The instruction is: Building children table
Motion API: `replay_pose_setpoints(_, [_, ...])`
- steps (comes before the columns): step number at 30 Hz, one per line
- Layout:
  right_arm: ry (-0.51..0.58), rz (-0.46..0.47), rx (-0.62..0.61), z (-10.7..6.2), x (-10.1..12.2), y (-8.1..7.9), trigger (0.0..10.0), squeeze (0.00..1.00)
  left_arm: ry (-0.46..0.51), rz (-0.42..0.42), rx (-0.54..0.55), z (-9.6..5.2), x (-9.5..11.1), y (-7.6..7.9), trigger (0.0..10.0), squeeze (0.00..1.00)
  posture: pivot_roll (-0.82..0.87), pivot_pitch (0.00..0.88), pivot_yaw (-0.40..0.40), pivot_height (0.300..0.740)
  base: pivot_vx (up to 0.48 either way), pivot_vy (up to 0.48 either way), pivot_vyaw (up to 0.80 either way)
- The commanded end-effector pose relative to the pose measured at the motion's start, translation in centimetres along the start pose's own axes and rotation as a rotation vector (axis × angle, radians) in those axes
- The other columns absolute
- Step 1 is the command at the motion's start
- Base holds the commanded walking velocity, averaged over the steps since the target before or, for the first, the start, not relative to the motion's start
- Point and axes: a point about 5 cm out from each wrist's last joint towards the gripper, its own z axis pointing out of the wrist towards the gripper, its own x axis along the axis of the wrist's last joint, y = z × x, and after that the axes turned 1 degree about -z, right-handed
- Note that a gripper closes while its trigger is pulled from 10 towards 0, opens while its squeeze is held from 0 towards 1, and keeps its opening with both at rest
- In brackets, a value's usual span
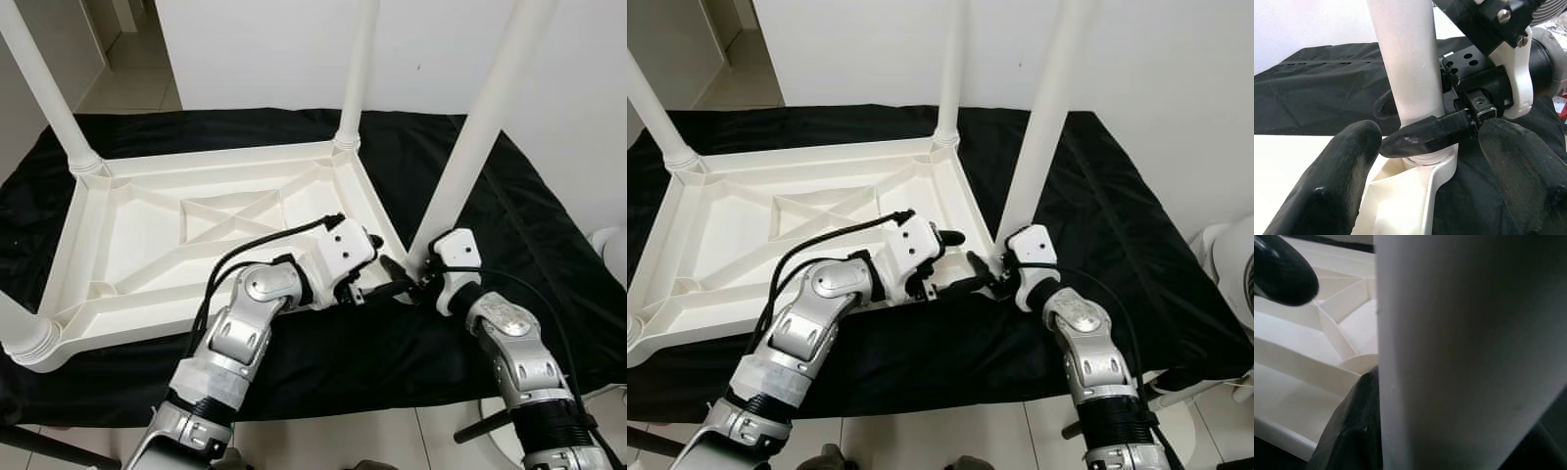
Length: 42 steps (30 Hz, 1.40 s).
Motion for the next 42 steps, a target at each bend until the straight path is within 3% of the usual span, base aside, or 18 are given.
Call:
replay_pose_setpoints(1, [-0.052, -0.009, 0.057, -0.2, -1.2, -1.2, 0.0, 0.00, -0.003, -0.005, 0.123, -0.1, -0.1, -0.4, 10.0, 0.00, -0.02, 0.000, -0.012, 0.740, 0.000, 0.000, 0.00])
replay_pose_setpoints(8, [-0.024, 0.047, -0.012, -0.6, -1.2, -1.5, 0.0, 0.00, -0.009, -0.011, 0.126, -0.2, -0.3, -0.4, 10.0, 0.00, -0.03, 0.000, -0.013, 0.740, 0.000, 0.000, 0.00])
replay_pose_setpoints(9, [-0.016, 0.073, -0.064, -0.7, -1.2, -1.5, 10.0, 0.00, -0.013, -0.011, 0.129, -0.3, -0.4, -0.4, 10.0, 0.00, -0.03, 0.000, -0.014, 0.740, 0.000, 0.000, 0.00])
replay_pose_setpoints(11, [-0.013, 0.100, -0.154, -0.9, -1.2, -1.4, 10.0, 0.00, -0.017, -0.010, 0.129, -0.4, -0.5, -0.4, 10.0, 0.00, -0.03, 0.000, -0.014, 0.740, 0.000, 0.000, 0.00])
replay_pose_setpoints(14, [-0.016, 0.101, -0.185, -0.9, -1.3, -1.3, 10.0, 0.00, -0.018, -0.009, 0.129, -0.4, -0.5, -0.4, 10.0, 0.00, -0.03, 0.000, -0.014, 0.740, 0.000, 0.000, 0.00])
replay_pose_setpoints(16, [-0.029, 0.116, -0.350, -0.9, -1.2, -0.8, 10.0, 0.00, -0.022, -0.009, 0.132, -0.5, -0.6, -0.5, 10.0, 0.00, -0.03, 0.000, -0.013, 0.740, 0.000, 0.000, 0.00])
replay_pose_setpoints(20, [-0.022, 0.160, -0.448, -1.0, -0.9, -0.8, 10.0, 0.00, -0.026, -0.010, 0.144, -0.6, -0.7, -0.8, 10.0, 0.00, -0.03, 0.000, -0.014, 0.740, 0.000, 0.000, 0.00])
replay_pose_setpoints(24, [-0.012, 0.223, -0.593, -0.9, -0.5, -1.9, 10.0, 0.00, -0.030, -0.008, 0.153, -0.7, -0.7, -1.1, 10.0, 0.00, -0.03, 0.000, -0.013, 0.740, 0.000, 0.000, 0.00])
replay_pose_setpoints(30, [-0.039, 0.210, -0.806, -0.5, -0.1, -3.0, 10.0, 0.00, -0.036, -0.001, 0.166, -0.8, -0.8, -1.5, 10.0, 0.00, -0.03, 0.000, -0.016, 0.740, 0.000, 0.000, 0.00])
replay_pose_setpoints(32, [-0.039, 0.248, -0.885, -0.5, -0.1, -3.3, 10.0, 0.00, -0.036, 0.001, 0.180, -0.9, -0.7, -1.9, 10.0, 0.00, -0.03, 0.000, -0.020, 0.740, 0.000, 0.000, 0.00])
replay_pose_setpoints(38, [-0.050, 0.267, -0.876, -0.2, -0.1, -3.8, 10.0, 0.00, -0.034, 0.000, 0.191, -1.0, -0.7, -2.1, 10.0, 0.00, -0.03, 0.000, -0.023, 0.740, 0.000, 0.000, 0.00])
replay_pose_setpoints(42, [-0.072, 0.246, -0.923, -1.2, -0.4, -2.9, 10.0, 0.00, -0.031, 0.005, 0.187, -1.0, -0.7, -2.0, 10.0, 0.00, -0.03, 0.000, -0.029, 0.740, 0.000, 0.000, 0.00])
